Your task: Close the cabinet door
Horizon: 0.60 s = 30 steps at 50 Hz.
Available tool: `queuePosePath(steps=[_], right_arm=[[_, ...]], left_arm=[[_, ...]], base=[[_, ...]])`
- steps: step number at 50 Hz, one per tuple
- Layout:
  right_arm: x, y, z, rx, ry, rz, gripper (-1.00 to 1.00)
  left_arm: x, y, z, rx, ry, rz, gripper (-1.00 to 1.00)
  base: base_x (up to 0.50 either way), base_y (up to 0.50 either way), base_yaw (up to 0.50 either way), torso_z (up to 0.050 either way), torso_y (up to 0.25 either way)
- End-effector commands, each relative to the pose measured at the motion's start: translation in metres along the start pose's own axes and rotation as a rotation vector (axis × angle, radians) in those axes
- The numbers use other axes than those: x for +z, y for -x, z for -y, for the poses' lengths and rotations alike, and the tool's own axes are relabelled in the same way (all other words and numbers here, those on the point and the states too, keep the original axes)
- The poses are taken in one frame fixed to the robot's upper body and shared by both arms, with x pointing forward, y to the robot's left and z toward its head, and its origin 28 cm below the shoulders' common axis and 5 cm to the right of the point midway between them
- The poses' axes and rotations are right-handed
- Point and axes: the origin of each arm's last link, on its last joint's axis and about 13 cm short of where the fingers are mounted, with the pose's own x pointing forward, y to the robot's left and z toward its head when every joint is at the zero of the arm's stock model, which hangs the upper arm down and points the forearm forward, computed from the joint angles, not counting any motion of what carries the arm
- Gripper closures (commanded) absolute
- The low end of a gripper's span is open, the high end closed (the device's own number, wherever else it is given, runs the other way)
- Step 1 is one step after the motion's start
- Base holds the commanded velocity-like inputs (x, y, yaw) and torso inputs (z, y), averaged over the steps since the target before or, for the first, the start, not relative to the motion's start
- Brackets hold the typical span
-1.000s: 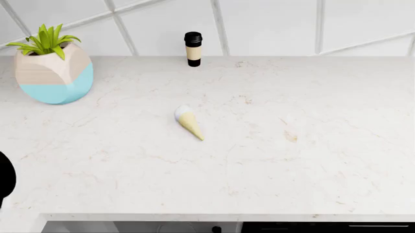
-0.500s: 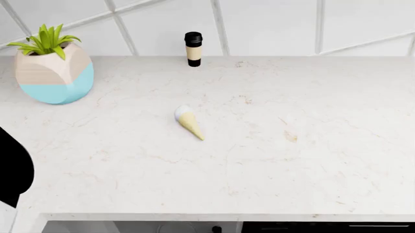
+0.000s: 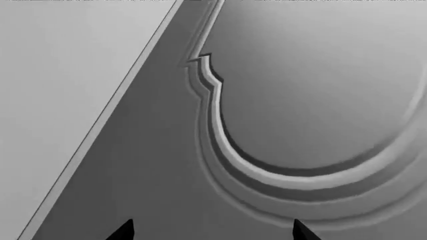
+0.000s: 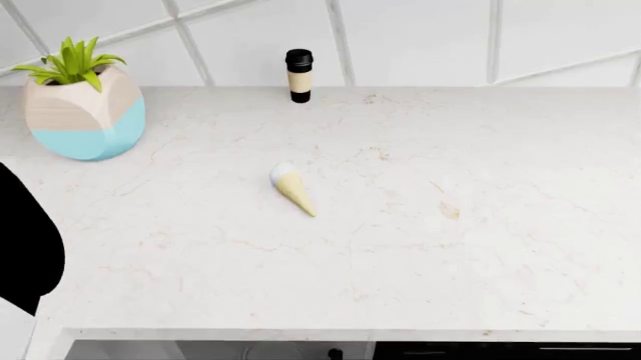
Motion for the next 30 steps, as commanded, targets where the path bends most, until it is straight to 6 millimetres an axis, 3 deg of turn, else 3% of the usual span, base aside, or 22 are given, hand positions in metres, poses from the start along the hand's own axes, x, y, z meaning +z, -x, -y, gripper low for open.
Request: queuePosePath(steps=[1, 18, 30], right_arm=[[0.000, 0.001, 0.003, -0.006, 0.001, 0.001, -1.00], [-0.002, 0.003, 0.006, -0.012, 0.001, -0.004, -1.00], [-0.005, 0.005, 0.008, -0.020, 0.001, -0.009, -1.00]], left_arm=[[-0.040, -0.020, -0.007, 0.075, -0.019, -0.124, -1.00], [-0.078, -0.029, -0.011, 0.071, 0.035, -0.205, -1.00], [-0.090, -0.036, -0.008, 0.054, 0.036, -0.226, -1.00]], base=[[0.00, 0.00, 0.00, 0.000, 0.000], [0.00, 0.00, 0.00, 0.000, 0.000], [0.00, 0.00, 0.00, 0.000, 0.000]])
